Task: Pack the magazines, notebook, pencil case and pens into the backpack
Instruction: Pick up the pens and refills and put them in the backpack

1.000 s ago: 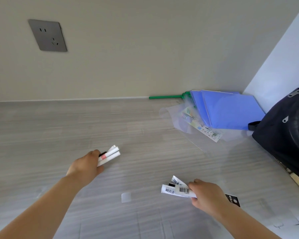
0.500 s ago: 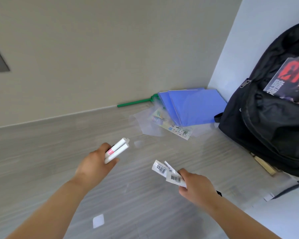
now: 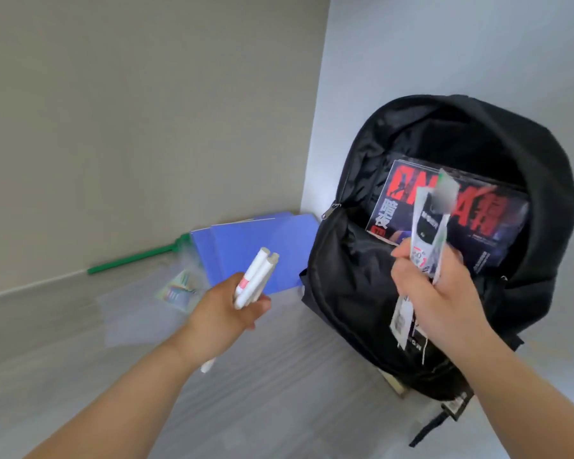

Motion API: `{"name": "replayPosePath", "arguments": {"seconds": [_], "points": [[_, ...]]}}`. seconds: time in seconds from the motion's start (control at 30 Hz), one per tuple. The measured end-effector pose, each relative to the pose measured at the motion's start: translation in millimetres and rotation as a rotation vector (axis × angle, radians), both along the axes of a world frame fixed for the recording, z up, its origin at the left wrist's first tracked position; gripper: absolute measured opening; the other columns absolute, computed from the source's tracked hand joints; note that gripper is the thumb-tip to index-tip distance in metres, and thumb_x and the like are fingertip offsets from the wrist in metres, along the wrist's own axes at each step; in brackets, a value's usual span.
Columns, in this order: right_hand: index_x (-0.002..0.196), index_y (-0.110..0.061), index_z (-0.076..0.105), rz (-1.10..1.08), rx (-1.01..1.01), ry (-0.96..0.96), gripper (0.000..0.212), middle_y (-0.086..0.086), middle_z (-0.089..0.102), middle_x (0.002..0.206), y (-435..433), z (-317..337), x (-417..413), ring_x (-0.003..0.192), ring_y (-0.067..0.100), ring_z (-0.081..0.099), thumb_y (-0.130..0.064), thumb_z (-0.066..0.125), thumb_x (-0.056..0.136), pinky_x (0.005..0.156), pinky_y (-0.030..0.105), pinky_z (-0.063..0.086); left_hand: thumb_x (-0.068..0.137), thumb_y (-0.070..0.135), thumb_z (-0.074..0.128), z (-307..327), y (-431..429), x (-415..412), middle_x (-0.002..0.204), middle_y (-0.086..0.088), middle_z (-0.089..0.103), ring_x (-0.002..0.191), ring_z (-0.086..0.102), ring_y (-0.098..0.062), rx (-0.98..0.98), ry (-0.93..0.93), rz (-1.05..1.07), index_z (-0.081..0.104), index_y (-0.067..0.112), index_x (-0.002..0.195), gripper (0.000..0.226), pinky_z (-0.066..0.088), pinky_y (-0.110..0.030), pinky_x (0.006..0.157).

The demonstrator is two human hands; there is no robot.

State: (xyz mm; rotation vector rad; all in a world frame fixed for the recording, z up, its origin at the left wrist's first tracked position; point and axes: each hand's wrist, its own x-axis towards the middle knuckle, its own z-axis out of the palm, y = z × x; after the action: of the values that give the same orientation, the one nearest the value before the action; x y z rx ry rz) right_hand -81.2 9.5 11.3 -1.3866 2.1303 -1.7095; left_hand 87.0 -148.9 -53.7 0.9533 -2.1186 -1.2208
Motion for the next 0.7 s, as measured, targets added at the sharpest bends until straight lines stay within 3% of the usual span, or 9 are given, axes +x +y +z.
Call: {"name": "replayPosePath", "arguments": {"seconds": [0.07,0.17,0.27,0.33,0.43,0.5,0.57,0.67,0.7], "points": [[0.066,-0.034,0.045,0.009,-0.053,0.011,0.02,-0.011,0.055,0.052,1,19,-38,0.052,-0.003,0.048,-0.018,0.048,0.077,0.059,0.011,0.041,0.082,0.017,0.062,5,5,-43,0.059,0.006,0.055,0.035,0.053,0.003,0.081,0.063,-0.005,0.047,0.022,0.066,0.023,0.038,-0.005,0.039],[0.068,-0.029,0.046,0.044,0.003,0.077,0.03,-0.01,0.052,0.063,-6,30,-83,0.056,-0.013,0.049,-0.006,0.046,0.088,0.059,-0.005,0.037,0.08,0.023,0.064,7,14,-95,0.056,0.003,0.053,0.034,0.052,0.001,0.112,0.093,0.019,0.045,0.02,0.064,0.025,0.04,-0.006,0.041],[0.085,-0.022,0.047,0.066,0.115,0.095,0.01,-0.016,0.048,0.077,-22,27,-115,0.065,-0.019,0.048,-0.014,0.044,0.091,0.06,-0.01,0.032,0.074,0.02,0.07,5,19,-124,0.06,0.001,0.053,0.045,0.054,-0.012,0.175,0.047,0.047,0.048,0.016,0.066,0.024,0.047,-0.02,0.048],[0.095,-0.02,0.044,0.052,0.144,0.063,0.004,-0.018,0.045,0.078,-35,25,-130,0.069,-0.012,0.048,-0.017,0.042,0.092,0.061,-0.008,0.035,0.073,0.012,0.07,4,19,-132,0.059,0.001,0.05,0.041,0.052,-0.012,0.192,0.029,0.073,0.046,0.017,0.063,0.027,0.048,-0.022,0.045],[0.094,-0.023,0.035,0.057,0.149,0.028,0.006,-0.011,0.046,0.074,-56,30,-139,0.067,0.003,0.047,-0.02,0.04,0.094,0.055,0.009,0.042,0.072,0.007,0.07,6,14,-129,0.054,0.001,0.048,0.031,0.048,-0.006,0.142,0.028,0.132,0.044,0.019,0.059,0.032,0.044,-0.014,0.034],[0.095,-0.023,0.033,0.099,0.159,0.041,0.008,-0.01,0.047,0.076,-71,30,-143,0.067,0.005,0.049,-0.019,0.04,0.095,0.05,0.0,0.043,0.071,0.004,0.071,7,8,-118,0.053,0.0,0.048,0.031,0.048,-0.007,0.119,0.042,0.185,0.045,0.018,0.058,0.032,0.041,-0.012,0.031],[0.098,-0.017,0.037,0.113,0.272,0.044,0.004,-0.001,0.052,0.08,-83,24,-148,0.067,0.01,0.05,-0.017,0.04,0.095,0.044,-0.004,0.038,0.069,0.003,0.072,8,1,-104,0.052,-0.001,0.049,0.027,0.048,-0.006,0.108,0.048,0.231,0.047,0.015,0.059,0.03,0.039,-0.011,0.029],[0.107,-0.007,0.047,0.135,0.66,0.226,0.016,0.009,0.055,0.082,-90,4,-158,0.064,0.016,0.044,-0.014,0.04,0.094,0.047,0.014,0.037,0.068,0.001,0.073,8,-9,-90,0.046,0.002,0.048,0.026,0.046,-0.005,0.122,0.061,0.247,0.046,0.013,0.058,0.031,0.038,-0.012,0.029],[0.095,-0.01,0.051,0.158,0.803,0.311,0.011,0.005,0.05,0.074,-89,-3,-160,0.06,0.015,0.04,-0.011,0.04,0.093,0.048,0.016,0.033,0.067,0.0,0.073,8,-10,-87,0.039,0.005,0.048,0.025,0.046,-0.005,0.125,0.056,0.24,0.045,0.012,0.057,0.032,0.038,-0.012,0.028]]}}
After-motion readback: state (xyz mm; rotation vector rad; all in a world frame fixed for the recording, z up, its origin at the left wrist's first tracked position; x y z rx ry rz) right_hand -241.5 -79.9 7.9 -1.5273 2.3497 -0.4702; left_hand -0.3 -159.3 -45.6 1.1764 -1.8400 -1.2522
